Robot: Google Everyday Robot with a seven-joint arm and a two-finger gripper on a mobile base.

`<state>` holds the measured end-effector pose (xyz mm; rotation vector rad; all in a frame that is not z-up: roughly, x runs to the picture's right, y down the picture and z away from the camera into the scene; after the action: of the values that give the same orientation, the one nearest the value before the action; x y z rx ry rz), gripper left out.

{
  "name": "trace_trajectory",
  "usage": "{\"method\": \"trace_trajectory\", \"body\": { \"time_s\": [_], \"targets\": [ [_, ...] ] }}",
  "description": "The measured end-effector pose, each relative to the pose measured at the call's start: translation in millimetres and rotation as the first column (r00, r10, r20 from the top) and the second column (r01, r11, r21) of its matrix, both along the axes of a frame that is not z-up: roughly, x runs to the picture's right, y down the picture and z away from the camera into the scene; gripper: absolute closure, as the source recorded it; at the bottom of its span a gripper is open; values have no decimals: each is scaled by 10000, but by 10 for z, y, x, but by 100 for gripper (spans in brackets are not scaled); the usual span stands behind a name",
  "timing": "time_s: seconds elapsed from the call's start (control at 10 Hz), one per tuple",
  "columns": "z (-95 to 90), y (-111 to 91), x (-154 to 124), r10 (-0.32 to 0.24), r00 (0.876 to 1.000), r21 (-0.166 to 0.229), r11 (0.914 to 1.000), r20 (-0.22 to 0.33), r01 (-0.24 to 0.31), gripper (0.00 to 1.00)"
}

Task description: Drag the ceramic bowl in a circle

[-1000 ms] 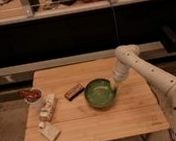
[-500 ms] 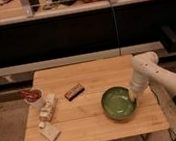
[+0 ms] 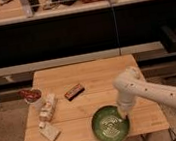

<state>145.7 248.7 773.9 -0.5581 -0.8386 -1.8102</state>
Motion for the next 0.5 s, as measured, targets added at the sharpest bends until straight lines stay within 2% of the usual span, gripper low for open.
{"method": "trace_trajectory", "body": {
  "time_s": [0.3,0.4,0.5],
  "targets": [
    [82,-68,-1129,-41,9906,-287,9996,1366,81,100],
    [176,-152,-1428,97,9856,-377,9993,1688,-34,100],
    [338,-327,-1680,454,9799,-434,9983,1941,-377,100]
  ]
}}
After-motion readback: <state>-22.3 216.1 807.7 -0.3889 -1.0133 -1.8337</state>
